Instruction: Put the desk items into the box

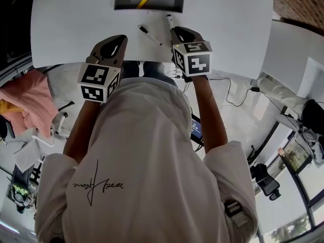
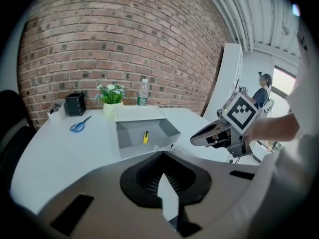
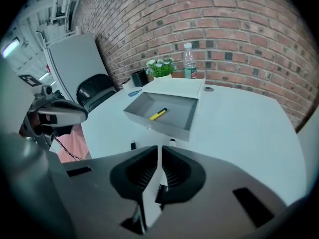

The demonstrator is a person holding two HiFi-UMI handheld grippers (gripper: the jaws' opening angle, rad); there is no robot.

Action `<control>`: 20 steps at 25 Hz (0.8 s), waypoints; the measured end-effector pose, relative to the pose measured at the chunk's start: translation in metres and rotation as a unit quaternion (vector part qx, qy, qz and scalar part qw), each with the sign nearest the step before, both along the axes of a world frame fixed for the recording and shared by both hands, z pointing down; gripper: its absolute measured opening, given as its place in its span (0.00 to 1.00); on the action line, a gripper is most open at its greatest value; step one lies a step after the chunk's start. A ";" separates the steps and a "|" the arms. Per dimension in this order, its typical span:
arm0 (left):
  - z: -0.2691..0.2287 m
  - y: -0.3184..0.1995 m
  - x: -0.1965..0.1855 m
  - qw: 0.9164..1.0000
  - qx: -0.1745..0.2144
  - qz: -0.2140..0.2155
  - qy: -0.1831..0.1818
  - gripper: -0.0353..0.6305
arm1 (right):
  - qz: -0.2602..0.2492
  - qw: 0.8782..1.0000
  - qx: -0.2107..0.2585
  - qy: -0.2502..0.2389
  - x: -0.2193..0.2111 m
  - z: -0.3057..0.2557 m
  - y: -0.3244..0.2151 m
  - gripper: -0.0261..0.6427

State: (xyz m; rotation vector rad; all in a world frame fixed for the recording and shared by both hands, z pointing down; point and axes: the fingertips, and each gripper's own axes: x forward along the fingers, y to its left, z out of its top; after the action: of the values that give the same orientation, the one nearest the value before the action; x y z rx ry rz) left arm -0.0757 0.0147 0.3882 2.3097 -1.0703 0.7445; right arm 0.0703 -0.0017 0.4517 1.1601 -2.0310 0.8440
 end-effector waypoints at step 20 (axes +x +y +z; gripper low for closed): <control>0.006 0.004 -0.012 1.000 -0.017 -0.014 0.004 0.06 | 0.006 0.999 -0.042 0.018 0.000 0.042 0.002 0.18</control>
State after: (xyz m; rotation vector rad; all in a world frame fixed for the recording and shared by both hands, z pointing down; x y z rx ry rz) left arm -0.0875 0.0191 0.3942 2.2630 -1.0755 0.7373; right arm 0.0703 0.0007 0.4935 1.1343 -1.9425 0.8986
